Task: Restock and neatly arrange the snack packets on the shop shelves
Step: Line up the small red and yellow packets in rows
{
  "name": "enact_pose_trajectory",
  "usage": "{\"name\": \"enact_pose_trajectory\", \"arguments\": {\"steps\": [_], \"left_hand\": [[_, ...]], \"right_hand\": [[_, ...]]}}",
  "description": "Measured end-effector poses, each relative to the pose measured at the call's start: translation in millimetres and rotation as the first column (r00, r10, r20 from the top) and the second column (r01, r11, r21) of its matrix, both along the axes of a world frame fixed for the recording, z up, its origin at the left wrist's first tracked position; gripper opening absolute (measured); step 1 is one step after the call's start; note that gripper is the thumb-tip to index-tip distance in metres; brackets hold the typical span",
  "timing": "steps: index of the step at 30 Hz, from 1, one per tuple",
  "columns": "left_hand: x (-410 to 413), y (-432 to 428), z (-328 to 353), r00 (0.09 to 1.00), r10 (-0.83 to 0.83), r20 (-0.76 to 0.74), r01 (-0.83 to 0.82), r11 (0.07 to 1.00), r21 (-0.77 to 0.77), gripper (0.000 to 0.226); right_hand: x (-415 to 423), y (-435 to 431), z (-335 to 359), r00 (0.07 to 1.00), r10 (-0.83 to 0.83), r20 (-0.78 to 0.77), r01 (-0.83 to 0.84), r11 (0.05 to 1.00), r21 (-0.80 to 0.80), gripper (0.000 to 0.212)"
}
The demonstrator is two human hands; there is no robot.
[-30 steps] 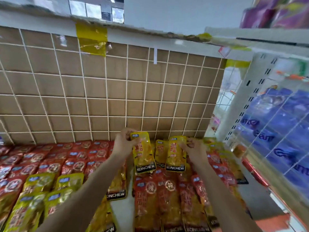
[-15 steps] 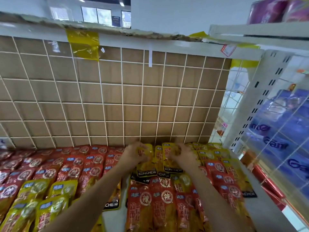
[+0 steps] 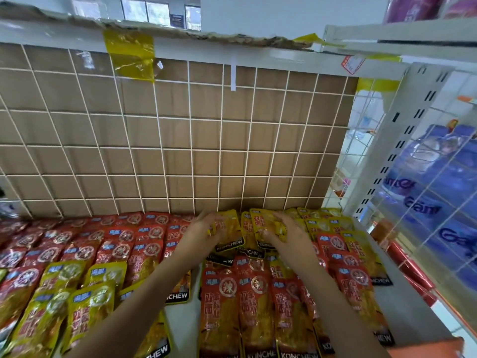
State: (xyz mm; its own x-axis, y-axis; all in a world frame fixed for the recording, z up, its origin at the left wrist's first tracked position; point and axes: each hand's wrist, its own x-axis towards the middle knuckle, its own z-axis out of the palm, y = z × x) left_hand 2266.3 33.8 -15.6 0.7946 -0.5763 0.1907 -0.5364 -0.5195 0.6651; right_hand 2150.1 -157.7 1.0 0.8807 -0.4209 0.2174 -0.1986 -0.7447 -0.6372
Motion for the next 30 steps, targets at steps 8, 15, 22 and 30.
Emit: {"name": "enact_pose_trajectory", "arguments": {"steps": [8, 15, 22, 30], "left_hand": [[-52.6, 41.0, 6.5, 0.998, -0.003, 0.067, 0.008, 0.997, -0.082, 0.026], [-87.6, 55.2, -15.4, 0.993, -0.085, 0.083, 0.078, 0.994, 0.078, 0.065], [-101.0, 57.2, -18.0, 0.996, -0.082, 0.018, 0.078, 0.984, 0.159, 0.085], [-111.7, 51.4, -7.3, 0.981, -0.034, -0.189, 0.024, 0.998, -0.053, 0.068]], "right_hand": [[-56.4, 13.3, 3.1, 0.997, 0.072, 0.042, -0.071, 0.997, -0.032, 0.035], [-67.7, 32.9, 3.1, 0.931, 0.260, -0.255, -0.306, 0.939, -0.157, 0.061], [-66.3, 42.6, -3.1, 0.817, 0.335, -0.469, -0.487, 0.836, -0.253, 0.088], [-59.6, 47.0, -1.4, 0.856, 0.321, -0.405, -0.460, 0.831, -0.314, 0.077]]}}
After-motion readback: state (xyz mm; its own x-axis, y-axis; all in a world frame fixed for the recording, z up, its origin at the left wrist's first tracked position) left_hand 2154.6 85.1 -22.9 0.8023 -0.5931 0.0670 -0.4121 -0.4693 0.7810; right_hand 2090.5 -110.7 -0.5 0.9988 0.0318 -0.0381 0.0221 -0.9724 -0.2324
